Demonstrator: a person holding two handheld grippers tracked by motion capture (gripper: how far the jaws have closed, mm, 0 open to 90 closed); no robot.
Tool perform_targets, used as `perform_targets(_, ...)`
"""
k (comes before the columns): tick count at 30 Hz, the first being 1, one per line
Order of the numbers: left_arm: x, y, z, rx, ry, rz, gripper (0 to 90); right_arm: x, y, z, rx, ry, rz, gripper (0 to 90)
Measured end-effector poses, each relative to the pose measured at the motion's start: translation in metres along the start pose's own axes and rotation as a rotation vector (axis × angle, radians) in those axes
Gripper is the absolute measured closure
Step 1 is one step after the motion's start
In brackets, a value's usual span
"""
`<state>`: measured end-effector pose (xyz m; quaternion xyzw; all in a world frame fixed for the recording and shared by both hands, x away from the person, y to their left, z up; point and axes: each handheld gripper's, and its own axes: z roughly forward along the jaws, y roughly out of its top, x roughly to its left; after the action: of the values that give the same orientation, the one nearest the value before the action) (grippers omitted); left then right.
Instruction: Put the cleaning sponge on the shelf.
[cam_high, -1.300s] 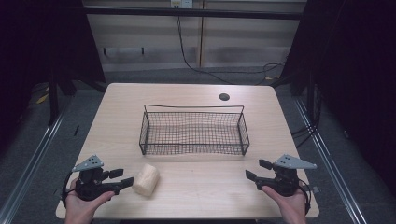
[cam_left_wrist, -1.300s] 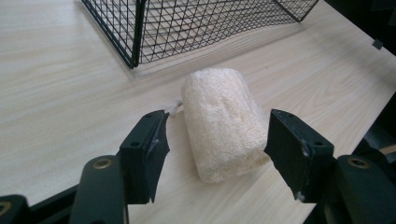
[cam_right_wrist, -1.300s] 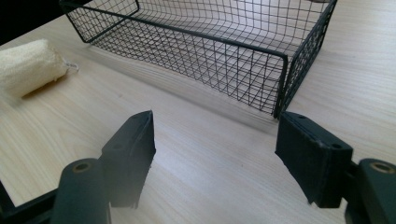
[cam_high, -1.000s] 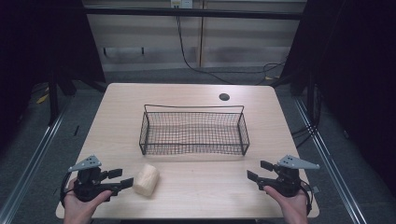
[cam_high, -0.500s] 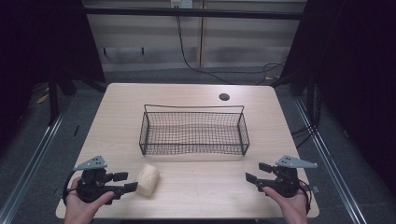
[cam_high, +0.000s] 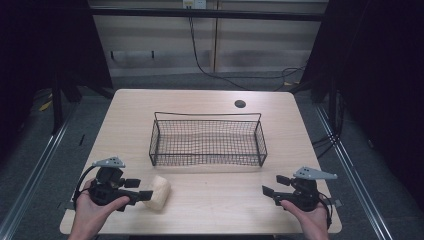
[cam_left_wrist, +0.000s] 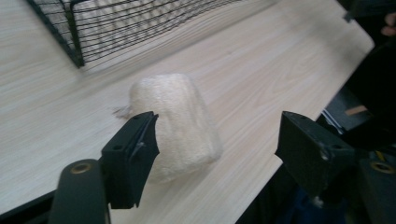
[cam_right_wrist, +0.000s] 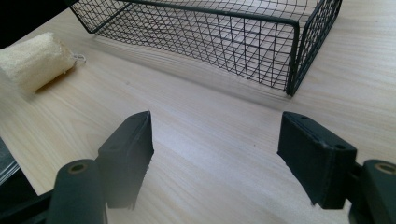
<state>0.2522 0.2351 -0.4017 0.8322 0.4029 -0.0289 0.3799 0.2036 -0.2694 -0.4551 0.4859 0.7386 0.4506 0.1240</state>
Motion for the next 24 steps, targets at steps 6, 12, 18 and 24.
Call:
perform_targets(6, -0.002, 0.008, 0.004, 0.078, 0.023, 0.007, 32.3, 0.0, 0.0, 0.003, 0.012, 0.026, 0.011, 25.3)
perform_targets(12, 0.001, 0.02, 0.003, 0.124, 0.03, -0.017, 32.1, 0.001, 0.0, 0.006, 0.024, 0.035, 0.003, 24.3)
perform_targets(18, 0.001, 0.028, 0.005, 0.152, 0.025, -0.012, 32.2, 0.003, 0.001, 0.006, 0.019, 0.047, -0.011, 24.9)
perform_targets(24, 0.004, 0.031, 0.014, 0.209, 0.032, -0.038, 32.5, 0.002, 0.002, 0.007, 0.03, 0.056, -0.005, 23.5)
